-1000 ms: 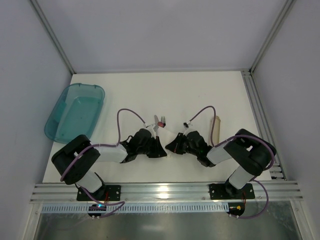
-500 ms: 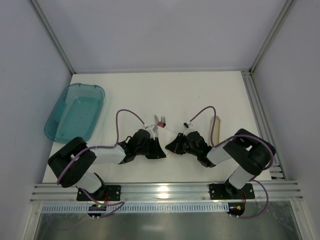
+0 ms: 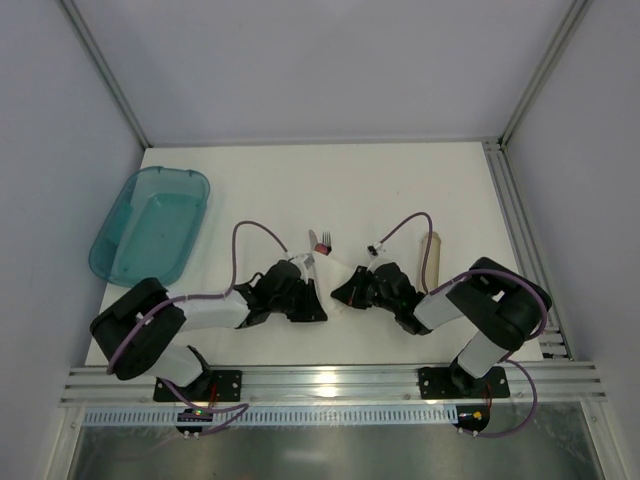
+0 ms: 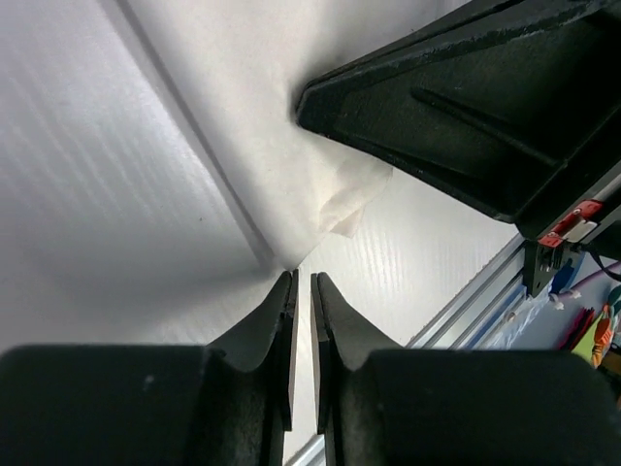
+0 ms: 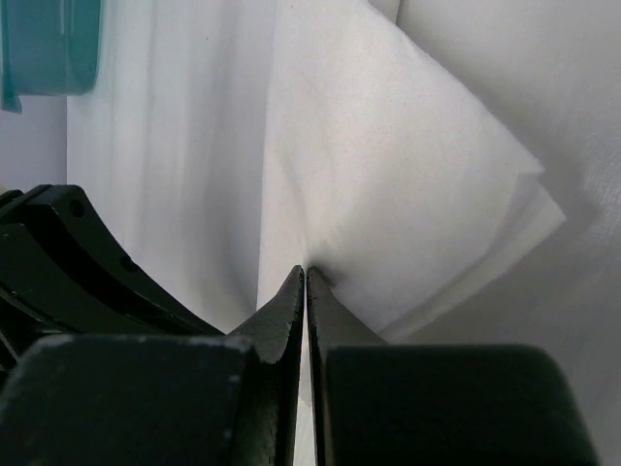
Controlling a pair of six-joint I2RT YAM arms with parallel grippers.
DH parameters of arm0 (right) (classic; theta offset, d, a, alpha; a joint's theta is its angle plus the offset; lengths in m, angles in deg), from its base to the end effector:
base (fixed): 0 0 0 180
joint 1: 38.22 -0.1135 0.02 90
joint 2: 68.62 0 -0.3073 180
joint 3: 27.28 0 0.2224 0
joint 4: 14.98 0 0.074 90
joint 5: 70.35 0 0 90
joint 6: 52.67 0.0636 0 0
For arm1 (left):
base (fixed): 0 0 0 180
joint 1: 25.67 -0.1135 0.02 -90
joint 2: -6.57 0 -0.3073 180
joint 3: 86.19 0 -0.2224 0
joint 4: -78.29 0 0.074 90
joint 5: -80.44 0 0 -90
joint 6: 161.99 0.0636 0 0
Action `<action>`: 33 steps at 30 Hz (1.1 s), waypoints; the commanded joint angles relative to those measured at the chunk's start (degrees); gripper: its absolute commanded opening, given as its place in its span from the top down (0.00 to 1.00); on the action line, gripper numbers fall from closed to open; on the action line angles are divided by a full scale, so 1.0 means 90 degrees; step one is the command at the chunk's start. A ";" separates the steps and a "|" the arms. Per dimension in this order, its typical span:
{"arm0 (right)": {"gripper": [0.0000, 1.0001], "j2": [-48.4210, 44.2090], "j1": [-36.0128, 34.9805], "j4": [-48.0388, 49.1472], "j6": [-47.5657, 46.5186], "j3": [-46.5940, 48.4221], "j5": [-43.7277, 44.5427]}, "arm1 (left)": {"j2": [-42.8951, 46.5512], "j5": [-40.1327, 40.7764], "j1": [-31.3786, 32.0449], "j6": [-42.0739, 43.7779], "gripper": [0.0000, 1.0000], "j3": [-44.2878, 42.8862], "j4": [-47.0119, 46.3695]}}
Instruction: Place the utensils on the paper napkin and roll it up
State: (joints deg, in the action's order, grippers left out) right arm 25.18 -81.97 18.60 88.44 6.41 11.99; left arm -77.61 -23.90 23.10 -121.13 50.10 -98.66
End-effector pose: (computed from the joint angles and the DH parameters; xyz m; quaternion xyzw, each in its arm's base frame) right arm 0.1919 0.1955 0.1661 0.0194 0.8491 0.4249 0.3132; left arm 0.1571 -0.2032 0.1815 0.0463 0.9118 -0.3706 0.1706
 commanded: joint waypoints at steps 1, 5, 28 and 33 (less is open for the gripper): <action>0.96 0.0144 0.0007 -0.0393 -0.0347 -0.0208 0.0168 | 0.0612 0.0549 -0.0019 0.0187 0.85 -0.0582 0.1016; 0.96 0.0222 -0.0002 -0.0246 -0.0318 -0.0218 0.0089 | 0.0721 0.0803 -0.0408 0.0392 0.86 -0.1276 0.1643; 0.96 0.0310 0.0007 -0.0050 -0.0269 -0.0276 0.0031 | -0.0930 -0.0065 -0.1542 0.0802 0.88 -0.1921 0.0697; 0.96 0.0417 0.0007 0.0018 -0.0250 -0.0247 0.0021 | -0.1349 -0.0212 -0.1581 0.0939 0.89 -0.2273 0.0678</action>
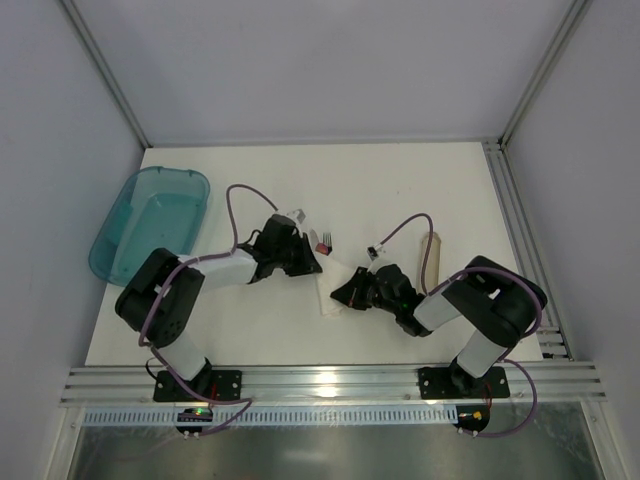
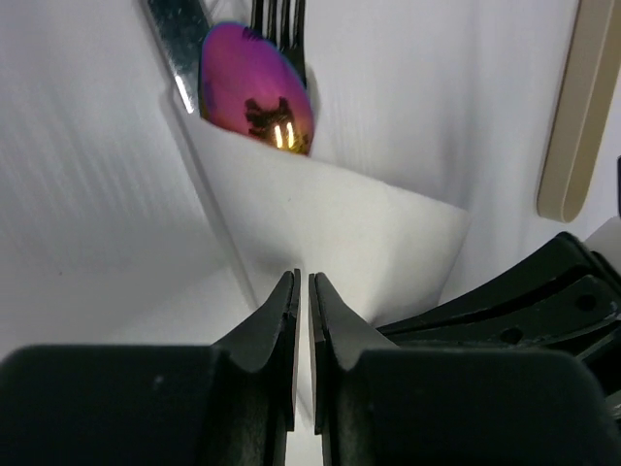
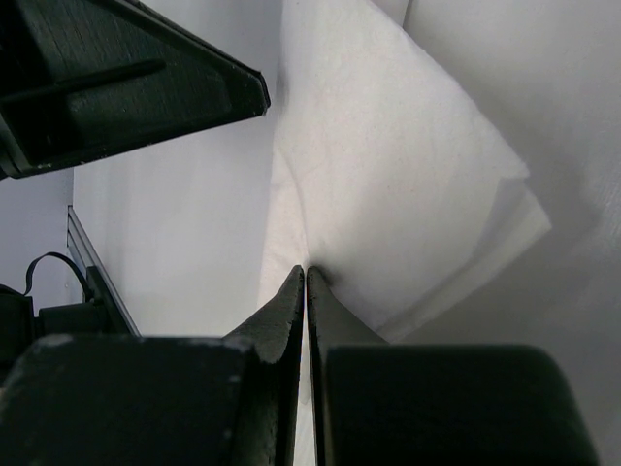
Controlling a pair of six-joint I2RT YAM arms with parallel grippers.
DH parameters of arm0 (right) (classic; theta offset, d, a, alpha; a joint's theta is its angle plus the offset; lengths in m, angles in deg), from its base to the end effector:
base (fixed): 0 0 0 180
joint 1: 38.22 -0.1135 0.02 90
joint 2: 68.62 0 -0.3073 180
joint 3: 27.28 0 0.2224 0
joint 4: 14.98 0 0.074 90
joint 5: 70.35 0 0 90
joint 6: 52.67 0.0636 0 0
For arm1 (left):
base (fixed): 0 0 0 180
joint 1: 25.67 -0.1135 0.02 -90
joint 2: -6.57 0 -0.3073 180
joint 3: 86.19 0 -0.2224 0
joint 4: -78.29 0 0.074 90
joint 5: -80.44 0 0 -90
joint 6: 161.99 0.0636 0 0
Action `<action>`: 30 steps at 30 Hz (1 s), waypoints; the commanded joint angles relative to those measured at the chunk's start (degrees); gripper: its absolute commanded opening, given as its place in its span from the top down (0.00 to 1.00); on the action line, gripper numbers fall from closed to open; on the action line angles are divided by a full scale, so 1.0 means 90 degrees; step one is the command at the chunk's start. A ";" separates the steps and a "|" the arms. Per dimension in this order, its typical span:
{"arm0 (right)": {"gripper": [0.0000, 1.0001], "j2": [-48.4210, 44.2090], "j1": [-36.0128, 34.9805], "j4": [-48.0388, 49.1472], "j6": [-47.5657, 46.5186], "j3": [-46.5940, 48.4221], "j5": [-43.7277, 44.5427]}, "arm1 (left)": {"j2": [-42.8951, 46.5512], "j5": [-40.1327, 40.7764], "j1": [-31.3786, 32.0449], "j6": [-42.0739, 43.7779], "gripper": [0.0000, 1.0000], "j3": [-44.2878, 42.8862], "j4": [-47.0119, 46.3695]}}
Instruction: Place the utensils on the paper napkin and roll it up
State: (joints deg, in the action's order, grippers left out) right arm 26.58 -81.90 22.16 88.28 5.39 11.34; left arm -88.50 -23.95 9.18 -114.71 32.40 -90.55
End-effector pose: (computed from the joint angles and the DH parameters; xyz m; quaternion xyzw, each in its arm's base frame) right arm 0.1919 0.1960 0.1635 0.0148 0.8438 0.4333 0.3164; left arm 0.2605 -0.2007 0.2007 -0.0149 0.9171 -0.3289 0.2246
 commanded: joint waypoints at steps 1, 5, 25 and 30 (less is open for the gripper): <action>0.96 0.0272 0.0000 -0.0378 -0.0242 -0.0133 0.0084 | -0.0188 -0.0207 -0.0073 0.0235 0.89 -0.0355 -0.0262; 0.96 0.0292 0.0000 -0.0349 -0.0223 -0.0162 0.0084 | -0.0617 -0.0139 -0.0239 0.0274 0.89 -0.0531 -0.0253; 0.96 0.0516 -0.0020 -0.0056 0.0373 -0.0084 0.0064 | 0.0747 -0.0707 0.0121 -0.0145 0.88 0.0356 -0.0253; 0.96 0.0389 -0.0010 -0.0144 0.0412 -0.0113 0.0114 | 0.1402 -0.0393 0.0853 -0.0331 0.88 0.0923 -0.0437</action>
State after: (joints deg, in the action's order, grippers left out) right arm 29.53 -81.90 26.05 92.92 5.45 10.66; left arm -78.97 -28.60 14.51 -115.76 38.65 -91.64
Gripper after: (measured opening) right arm 0.039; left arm 0.122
